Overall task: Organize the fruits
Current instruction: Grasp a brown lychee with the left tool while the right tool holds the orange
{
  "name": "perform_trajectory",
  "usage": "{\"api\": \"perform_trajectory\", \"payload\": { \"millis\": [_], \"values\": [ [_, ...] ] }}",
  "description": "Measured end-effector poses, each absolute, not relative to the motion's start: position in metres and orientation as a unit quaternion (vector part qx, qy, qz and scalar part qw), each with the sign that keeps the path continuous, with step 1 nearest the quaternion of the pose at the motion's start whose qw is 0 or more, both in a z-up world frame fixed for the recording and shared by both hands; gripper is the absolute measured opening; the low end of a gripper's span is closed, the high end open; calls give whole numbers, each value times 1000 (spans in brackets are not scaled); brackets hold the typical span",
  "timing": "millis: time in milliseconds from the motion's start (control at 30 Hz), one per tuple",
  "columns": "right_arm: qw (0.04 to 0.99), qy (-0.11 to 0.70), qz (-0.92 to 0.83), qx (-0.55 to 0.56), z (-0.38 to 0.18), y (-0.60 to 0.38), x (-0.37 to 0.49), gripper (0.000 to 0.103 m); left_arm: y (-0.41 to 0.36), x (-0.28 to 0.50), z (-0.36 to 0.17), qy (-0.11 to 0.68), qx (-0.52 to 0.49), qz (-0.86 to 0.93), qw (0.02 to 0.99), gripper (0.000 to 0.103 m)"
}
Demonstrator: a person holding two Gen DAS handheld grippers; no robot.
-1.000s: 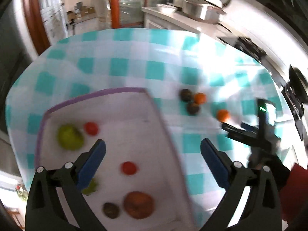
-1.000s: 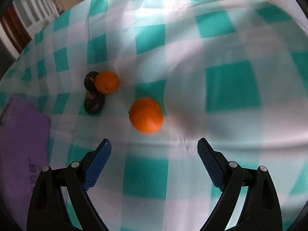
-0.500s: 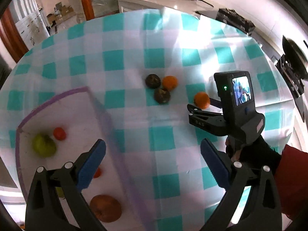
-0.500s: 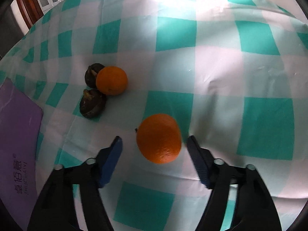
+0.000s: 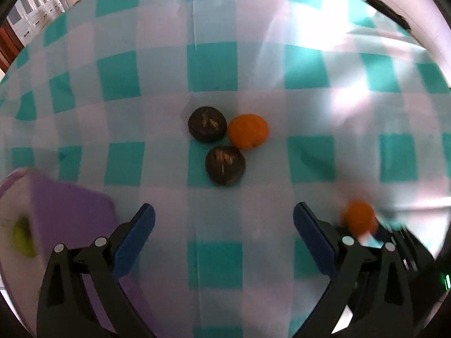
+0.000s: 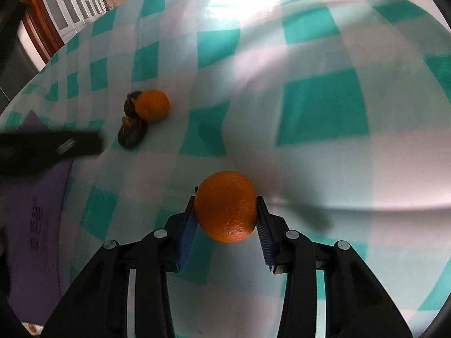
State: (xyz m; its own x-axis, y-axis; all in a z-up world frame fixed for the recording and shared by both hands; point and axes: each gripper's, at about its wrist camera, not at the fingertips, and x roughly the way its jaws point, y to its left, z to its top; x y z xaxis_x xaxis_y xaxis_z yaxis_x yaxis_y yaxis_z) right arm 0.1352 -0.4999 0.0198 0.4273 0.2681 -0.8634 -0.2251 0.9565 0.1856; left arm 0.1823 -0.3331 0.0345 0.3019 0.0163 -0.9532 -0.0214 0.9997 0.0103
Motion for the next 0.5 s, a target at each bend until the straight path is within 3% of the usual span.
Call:
{"api": "perform_trajectory", "payload": {
  "millis": [200,333,500],
  "values": [
    [846,512,152,17,15,-505,123,40,-321,215,-3,595,-27,28,803,90],
    [849,505,153,16,12,-505,118,40,-314,222,-14,590,-40,36,805,74],
    [852,499,159,20,11,-515,107,41,-323,220,-16,575,-14,29,818,72]
  ]
}}
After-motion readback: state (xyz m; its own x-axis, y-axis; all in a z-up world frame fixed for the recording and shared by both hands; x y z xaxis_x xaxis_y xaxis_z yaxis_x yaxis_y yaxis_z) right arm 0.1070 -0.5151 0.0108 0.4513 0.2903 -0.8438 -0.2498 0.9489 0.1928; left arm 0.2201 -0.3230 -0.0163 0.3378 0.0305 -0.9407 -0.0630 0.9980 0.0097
